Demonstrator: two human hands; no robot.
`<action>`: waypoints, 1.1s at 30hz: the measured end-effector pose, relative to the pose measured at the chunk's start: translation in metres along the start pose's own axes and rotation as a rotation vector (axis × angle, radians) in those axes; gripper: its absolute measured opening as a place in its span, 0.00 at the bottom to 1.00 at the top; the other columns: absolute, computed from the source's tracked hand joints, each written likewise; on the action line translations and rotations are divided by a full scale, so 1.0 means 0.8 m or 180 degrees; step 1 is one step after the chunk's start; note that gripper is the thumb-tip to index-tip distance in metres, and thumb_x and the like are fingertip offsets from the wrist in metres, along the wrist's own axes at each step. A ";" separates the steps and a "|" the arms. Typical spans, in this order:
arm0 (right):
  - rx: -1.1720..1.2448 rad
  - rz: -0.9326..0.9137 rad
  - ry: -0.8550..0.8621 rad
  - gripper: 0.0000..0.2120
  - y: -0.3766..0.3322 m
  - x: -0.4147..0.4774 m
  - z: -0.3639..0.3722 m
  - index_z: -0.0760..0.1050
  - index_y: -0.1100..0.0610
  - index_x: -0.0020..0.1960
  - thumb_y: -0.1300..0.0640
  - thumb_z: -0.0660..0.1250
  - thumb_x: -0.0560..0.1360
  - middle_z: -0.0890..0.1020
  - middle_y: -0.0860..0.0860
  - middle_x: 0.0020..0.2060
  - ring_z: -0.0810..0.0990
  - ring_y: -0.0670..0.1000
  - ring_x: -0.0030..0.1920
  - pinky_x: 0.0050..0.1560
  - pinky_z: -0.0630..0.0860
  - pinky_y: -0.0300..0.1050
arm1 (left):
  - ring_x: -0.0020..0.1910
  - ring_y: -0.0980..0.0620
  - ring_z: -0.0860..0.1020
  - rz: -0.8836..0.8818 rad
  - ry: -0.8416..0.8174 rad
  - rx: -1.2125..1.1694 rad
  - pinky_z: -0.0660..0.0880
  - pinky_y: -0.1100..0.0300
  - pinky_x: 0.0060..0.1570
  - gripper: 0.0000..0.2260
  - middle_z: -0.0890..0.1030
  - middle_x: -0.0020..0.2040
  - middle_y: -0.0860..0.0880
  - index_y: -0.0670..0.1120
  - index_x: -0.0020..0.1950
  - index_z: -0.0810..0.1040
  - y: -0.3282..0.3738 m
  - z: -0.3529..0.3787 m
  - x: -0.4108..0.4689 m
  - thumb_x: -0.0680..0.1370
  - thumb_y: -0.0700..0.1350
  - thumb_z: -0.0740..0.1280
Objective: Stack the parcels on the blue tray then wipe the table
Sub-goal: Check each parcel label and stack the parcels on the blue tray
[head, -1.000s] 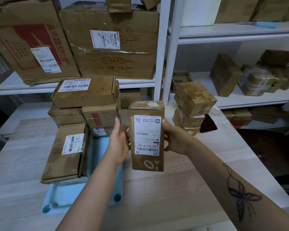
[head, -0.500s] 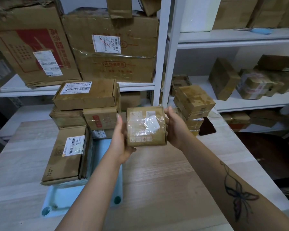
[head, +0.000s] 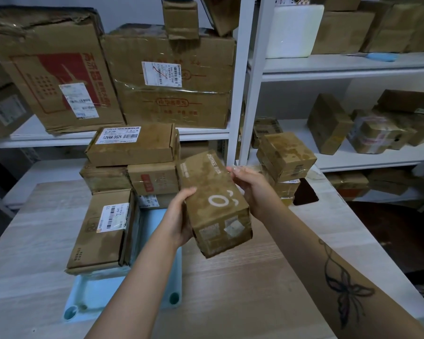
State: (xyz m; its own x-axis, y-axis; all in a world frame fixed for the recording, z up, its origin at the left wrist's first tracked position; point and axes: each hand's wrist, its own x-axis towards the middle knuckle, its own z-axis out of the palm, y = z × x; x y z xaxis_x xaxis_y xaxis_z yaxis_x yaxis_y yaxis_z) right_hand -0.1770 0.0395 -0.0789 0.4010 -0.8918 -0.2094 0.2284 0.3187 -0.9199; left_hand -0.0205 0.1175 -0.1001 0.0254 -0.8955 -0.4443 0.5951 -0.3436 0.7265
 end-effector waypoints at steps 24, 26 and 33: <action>-0.0054 0.0470 0.0024 0.22 -0.016 -0.010 0.012 0.78 0.49 0.58 0.36 0.59 0.75 0.80 0.52 0.60 0.77 0.55 0.61 0.63 0.71 0.61 | 0.66 0.49 0.69 0.0696 0.0074 0.1657 0.72 0.58 0.54 0.50 0.70 0.70 0.50 0.66 0.75 0.48 -0.008 -0.009 0.008 0.68 0.22 0.62; 0.0042 0.0428 0.0013 0.16 -0.018 -0.012 0.012 0.76 0.52 0.60 0.45 0.61 0.77 0.81 0.54 0.58 0.79 0.55 0.58 0.59 0.74 0.56 | 0.68 0.50 0.66 0.0659 -0.0116 0.1674 0.68 0.59 0.53 0.47 0.67 0.71 0.54 0.66 0.75 0.48 -0.007 -0.006 0.001 0.71 0.29 0.67; 0.0012 -0.0018 -0.0177 0.29 -0.019 -0.009 -0.001 0.64 0.47 0.73 0.67 0.60 0.76 0.78 0.51 0.60 0.79 0.54 0.55 0.50 0.76 0.47 | 0.77 0.51 0.51 0.0485 -0.0482 0.1086 0.48 0.33 0.70 0.52 0.58 0.77 0.54 0.60 0.75 0.58 0.015 -0.009 -0.006 0.54 0.74 0.69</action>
State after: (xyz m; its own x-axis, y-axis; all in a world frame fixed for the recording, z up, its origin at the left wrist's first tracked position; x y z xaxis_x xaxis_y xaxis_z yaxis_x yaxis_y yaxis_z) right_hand -0.1837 0.0409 -0.0637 0.4484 -0.8744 -0.1854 0.2342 0.3150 -0.9197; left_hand -0.0079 0.1198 -0.0930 -0.0412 -0.9663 -0.2543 0.2922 -0.2550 0.9217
